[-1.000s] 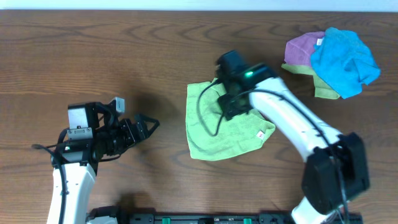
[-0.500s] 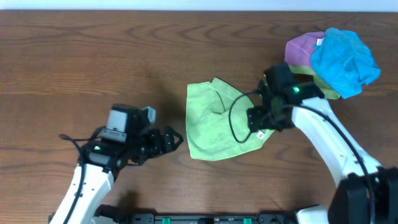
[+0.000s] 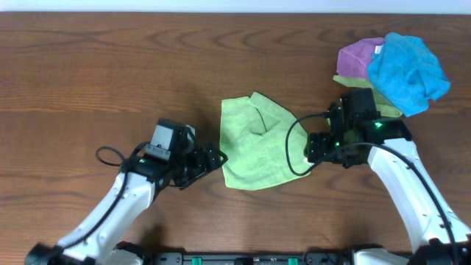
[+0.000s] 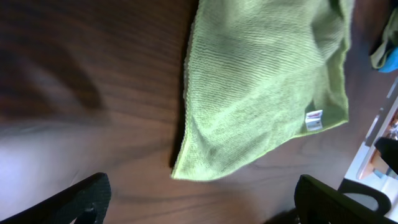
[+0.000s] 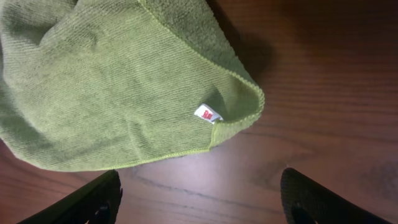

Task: Fold the cloth
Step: 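Grasp opposite corners of the green towel with left and right grippers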

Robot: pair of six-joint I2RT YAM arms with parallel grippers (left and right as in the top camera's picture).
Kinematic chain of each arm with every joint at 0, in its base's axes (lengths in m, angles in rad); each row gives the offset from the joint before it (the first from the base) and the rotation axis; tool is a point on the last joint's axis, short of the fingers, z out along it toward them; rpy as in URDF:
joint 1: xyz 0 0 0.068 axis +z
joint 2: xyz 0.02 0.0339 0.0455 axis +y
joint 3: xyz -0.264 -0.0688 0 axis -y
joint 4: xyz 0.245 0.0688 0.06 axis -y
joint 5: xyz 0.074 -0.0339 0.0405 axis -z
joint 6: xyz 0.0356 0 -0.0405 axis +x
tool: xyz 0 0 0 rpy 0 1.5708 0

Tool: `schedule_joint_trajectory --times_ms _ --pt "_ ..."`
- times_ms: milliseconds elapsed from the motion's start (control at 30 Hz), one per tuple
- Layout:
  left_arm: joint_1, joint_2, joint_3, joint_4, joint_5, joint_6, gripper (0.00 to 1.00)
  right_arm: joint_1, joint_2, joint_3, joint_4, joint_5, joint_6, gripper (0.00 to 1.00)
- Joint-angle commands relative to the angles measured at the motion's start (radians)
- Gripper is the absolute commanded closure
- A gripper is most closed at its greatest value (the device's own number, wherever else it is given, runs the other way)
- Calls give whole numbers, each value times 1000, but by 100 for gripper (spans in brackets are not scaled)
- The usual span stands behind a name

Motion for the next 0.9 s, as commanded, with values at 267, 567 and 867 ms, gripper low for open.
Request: schedule_joint_trajectory --times_ms 267,567,867 --pt "-5 209 -6 148 152 -24 5 -73 -27 -4 -12 -64 -14 19" --pt "-40 320 -6 318 204 -114 5 -91 -27 -4 -29 -64 -29 19" --pt "-119 369 -6 403 192 -157 33 -91 -27 -4 -44 -64 -42 20"
